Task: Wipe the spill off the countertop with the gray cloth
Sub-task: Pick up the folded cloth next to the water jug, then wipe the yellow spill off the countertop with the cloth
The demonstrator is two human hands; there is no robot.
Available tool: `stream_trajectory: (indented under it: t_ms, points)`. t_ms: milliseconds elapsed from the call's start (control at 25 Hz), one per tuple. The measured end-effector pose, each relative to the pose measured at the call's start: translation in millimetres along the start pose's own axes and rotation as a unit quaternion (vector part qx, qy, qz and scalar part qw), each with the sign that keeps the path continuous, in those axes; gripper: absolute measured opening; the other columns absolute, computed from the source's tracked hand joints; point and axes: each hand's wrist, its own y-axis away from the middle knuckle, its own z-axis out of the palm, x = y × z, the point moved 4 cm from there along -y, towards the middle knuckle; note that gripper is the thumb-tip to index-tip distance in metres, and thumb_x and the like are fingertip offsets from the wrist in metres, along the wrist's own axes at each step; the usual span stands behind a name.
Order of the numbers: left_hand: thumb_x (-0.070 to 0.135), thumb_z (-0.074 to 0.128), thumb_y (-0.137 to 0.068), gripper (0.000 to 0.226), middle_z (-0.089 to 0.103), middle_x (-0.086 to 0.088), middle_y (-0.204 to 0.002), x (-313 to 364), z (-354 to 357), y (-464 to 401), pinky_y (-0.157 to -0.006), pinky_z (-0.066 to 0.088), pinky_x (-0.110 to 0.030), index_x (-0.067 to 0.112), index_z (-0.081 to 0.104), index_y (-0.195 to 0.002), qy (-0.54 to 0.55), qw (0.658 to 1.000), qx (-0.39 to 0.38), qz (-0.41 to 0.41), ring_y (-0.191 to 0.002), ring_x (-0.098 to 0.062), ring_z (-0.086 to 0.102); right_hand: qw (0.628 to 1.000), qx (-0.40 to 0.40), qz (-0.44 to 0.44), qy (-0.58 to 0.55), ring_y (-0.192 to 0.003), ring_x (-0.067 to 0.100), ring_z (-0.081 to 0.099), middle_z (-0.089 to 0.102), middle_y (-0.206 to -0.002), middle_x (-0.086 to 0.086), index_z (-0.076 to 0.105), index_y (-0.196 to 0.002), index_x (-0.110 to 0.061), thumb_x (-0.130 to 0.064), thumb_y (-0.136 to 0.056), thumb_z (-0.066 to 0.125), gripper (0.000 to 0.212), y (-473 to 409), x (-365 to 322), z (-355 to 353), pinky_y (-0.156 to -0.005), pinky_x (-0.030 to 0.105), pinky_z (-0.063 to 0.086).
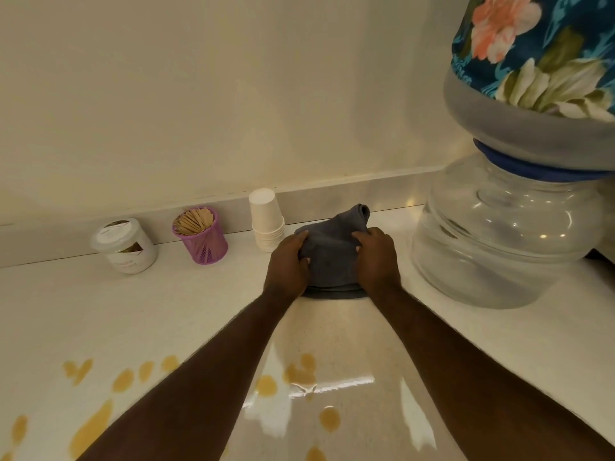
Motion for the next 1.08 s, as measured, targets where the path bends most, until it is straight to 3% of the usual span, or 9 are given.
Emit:
stream_trajectory:
  t_ms: [280,360,520,640,720,800,880,1000,1080]
  points:
    - [0.002,0.06,-0.087,0.052,0.054,-0.013,-0.139,30.2,-72.5,72.8,-0.103,0.047,-0.044,0.008,0.047,-0.137,0.061,0.992,0.085,0.075,-0.123,-0.029,0.053,0.988,0.115,-0.086,-0.056,-0.118,0.034,0.052,0.059,-0.129,0.018,0.057,-0.131,-0.005,-0.006,-0.095,0.056,0.036,63.0,-59.3,-35.6,-0.097,0.036,0.046]
    - [0.001,0.062,-0.085,0.054,0.054,-0.012,-0.139,37.9,-96.5,98.8,-0.102,0.047,-0.036,0.009,0.048,-0.137,0.062,0.988,0.103,0.097,-0.123,-0.026,0.053,0.986,0.1,-0.103,-0.088,-0.12,0.033,0.051,0.056,-0.131,0.018,0.053,-0.133,-0.005,-0.011,-0.091,0.062,0.044,90.6,-82.1,-43.4,-0.098,0.035,0.043]
    - [-0.004,0.062,-0.082,0.057,0.053,-0.011,-0.14,50.2,-139.9,150.2,-0.102,0.038,-0.014,0.009,0.05,-0.136,0.074,0.983,0.11,0.126,-0.126,-0.011,0.045,0.975,0.046,-0.204,-0.075,-0.119,0.03,0.046,0.047,-0.135,0.018,0.043,-0.141,-0.005,-0.037,-0.073,0.071,0.08,161.8,-132.8,-50.5,-0.098,0.038,0.043]
    - [-0.003,0.061,-0.082,0.055,0.055,-0.012,-0.138,60.4,-175.0,193.1,-0.103,0.026,-0.001,0.009,0.051,-0.135,0.049,0.98,0.11,0.159,-0.124,-0.004,0.04,0.968,0.095,-0.229,-0.051,-0.111,0.032,0.051,0.052,-0.13,0.021,0.049,-0.136,-0.002,-0.042,-0.072,0.074,0.079,210.4,-167.6,-55.9,-0.092,0.036,0.043]
    - [-0.001,0.06,-0.084,0.051,0.056,-0.013,-0.137,65.8,-195.5,224.9,-0.107,0.026,-0.006,0.007,0.052,-0.134,0.036,0.979,0.104,0.174,-0.126,-0.009,0.044,0.963,0.138,-0.219,-0.068,-0.099,0.035,0.055,0.058,-0.118,0.024,0.055,-0.129,0.001,-0.025,-0.076,0.076,0.062,237.5,-190.0,-59.1,-0.085,0.031,0.041]
    - [0.003,0.059,-0.087,0.048,0.055,-0.013,-0.139,67.6,-212.7,256.2,-0.113,0.036,-0.03,0.008,0.052,-0.135,0.022,0.98,0.087,0.175,-0.131,-0.019,0.048,0.958,0.15,-0.229,-0.09,-0.092,0.036,0.057,0.061,-0.109,0.025,0.06,-0.121,0.003,-0.02,-0.083,0.066,0.045,264.6,-208.7,-58.8,-0.082,0.03,0.042]
    - [0.011,0.059,-0.09,0.043,0.057,-0.01,-0.138,63.1,-233.9,287.2,-0.106,0.042,-0.047,0.011,0.055,-0.133,0.005,0.977,0.089,0.192,-0.129,-0.022,0.051,0.952,0.143,-0.243,-0.118,-0.091,0.037,0.057,0.062,-0.105,0.025,0.063,-0.115,0.003,-0.021,-0.088,0.062,0.035,291.3,-223.3,-55.6,-0.081,0.035,0.048]
    - [0.027,0.057,-0.093,0.037,0.06,0.001,-0.133,29.3,-271.3,338.1,-0.098,0.046,-0.045,0.02,0.058,-0.129,-0.032,0.97,0.122,0.21,-0.122,-0.015,0.055,0.95,0.139,-0.236,-0.148,-0.093,0.034,0.055,0.062,-0.104,0.02,0.063,-0.114,-0.001,-0.014,-0.089,0.062,0.028,333.4,-239.7,-45.0,-0.078,0.035,0.047]
    - [0.036,0.053,-0.094,0.034,0.061,0.006,-0.129,-9.2,-294.6,371.5,-0.095,0.042,-0.04,0.027,0.056,-0.127,-0.07,0.971,0.149,0.172,-0.118,-0.013,0.055,0.951,0.135,-0.238,-0.145,-0.093,0.031,0.053,0.06,-0.104,0.016,0.062,-0.114,-0.003,-0.013,-0.089,0.061,0.027,360.6,-247.3,-34.6,-0.078,0.032,0.044]
